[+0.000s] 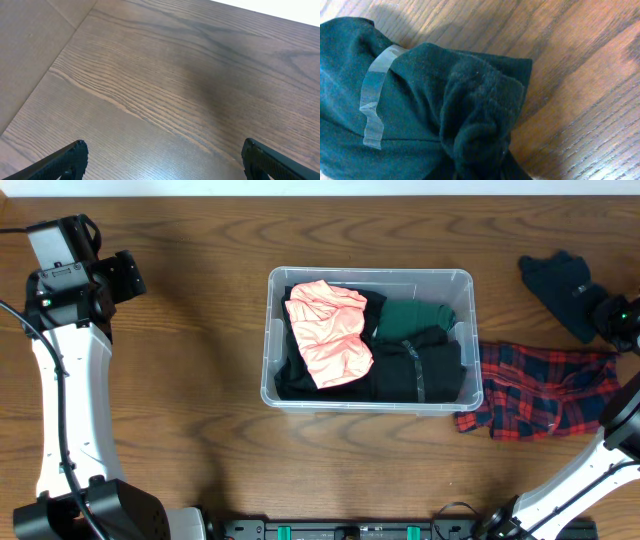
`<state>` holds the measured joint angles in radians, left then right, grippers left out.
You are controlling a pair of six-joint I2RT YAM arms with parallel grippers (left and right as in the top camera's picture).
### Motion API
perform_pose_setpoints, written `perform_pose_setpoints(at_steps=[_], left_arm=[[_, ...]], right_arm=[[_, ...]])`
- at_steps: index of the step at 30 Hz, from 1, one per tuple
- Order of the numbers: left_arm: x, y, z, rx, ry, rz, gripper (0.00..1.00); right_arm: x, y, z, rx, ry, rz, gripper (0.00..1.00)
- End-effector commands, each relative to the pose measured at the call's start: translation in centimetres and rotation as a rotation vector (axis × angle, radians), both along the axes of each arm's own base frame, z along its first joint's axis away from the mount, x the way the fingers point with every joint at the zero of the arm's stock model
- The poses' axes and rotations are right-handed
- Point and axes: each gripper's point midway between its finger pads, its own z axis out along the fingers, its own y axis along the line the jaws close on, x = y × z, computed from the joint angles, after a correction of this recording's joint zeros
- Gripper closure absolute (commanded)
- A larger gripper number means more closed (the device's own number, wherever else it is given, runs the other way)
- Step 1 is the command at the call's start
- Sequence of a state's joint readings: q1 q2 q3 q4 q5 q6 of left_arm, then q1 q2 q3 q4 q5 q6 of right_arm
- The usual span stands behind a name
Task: Pack container
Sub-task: 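Grasp the black taped bundle with the right gripper and lift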
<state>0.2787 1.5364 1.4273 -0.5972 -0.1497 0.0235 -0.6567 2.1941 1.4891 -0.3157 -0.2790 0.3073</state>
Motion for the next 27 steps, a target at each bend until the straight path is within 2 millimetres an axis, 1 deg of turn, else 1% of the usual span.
perform_pose_setpoints(at_steps=[1,2,5,6,8,9,11,15,16,19,20,21,23,25,27], left_arm=[[-0.1,0.2,0.1,0.007,0.001,0.007,0.02],[-0.1,0.2,0.1,0.007,0.001,0.008,0.02],[-0.1,0.2,0.1,0.007,0.001,0.007,0.02],[-0.1,0.2,0.1,0.007,0.001,0.007,0.02],[-0.1,0.2,0.1,0.007,0.001,0.007,0.02],[-0.1,0.2,0.1,0.007,0.001,0.007,0.02],[-0.1,0.2,0.1,0.007,0.001,0.007,0.02],[-0.1,0.2,0.1,0.007,0.000,0.007,0.02],[-0.1,0.2,0.1,0.007,0.001,0.007,0.02],[-0.1,0.2,0.1,0.007,0.001,0.007,0.02],[-0.1,0.2,0.1,0.007,0.001,0.007,0.02],[-0.1,0.2,0.1,0.007,0.001,0.007,0.02],[-0.1,0.2,0.1,0.007,0.001,0.007,0.02],[-0.1,0.2,0.1,0.007,0.001,0.007,0.02],[-0.1,0.2,0.1,0.007,0.001,0.007,0.02]], right_arm=[[0.6,0.6,1.3,-0.017,-0.025,0.051,0.95],[1.0,0.7,2.7,-0.032,-0.054,0.075,0.99],[2.1,1.3,7.0,-0.065,-0.148,0.140,0.99],[2.3,1.6,8.9,-0.073,-0.186,0.154,0.99],[2.5,2.2,11.8,-0.082,-0.246,0.179,0.99],[2.6,2.7,13.6,-0.084,-0.284,0.199,0.99],[2.6,3.8,16.7,-0.088,-0.352,0.238,0.99],[1.6,6.5,23.5,-0.149,-0.440,0.283,0.99],[1.2,7.5,25.1,-0.160,-0.460,0.298,0.99],[-0.5,11.6,29.9,-0.178,-0.512,0.346,0.99],[-1.0,13.1,31.2,-0.184,-0.527,0.368,0.99],[-1.9,15.3,33.0,-0.192,-0.549,0.403,0.99],[-3.3,19.2,35.4,-0.199,-0.587,0.471,0.99],[-4.9,22.9,37.4,-0.209,-0.616,0.533,0.99],[-6.2,25.6,38.4,-0.233,-0.622,0.563,0.99]])
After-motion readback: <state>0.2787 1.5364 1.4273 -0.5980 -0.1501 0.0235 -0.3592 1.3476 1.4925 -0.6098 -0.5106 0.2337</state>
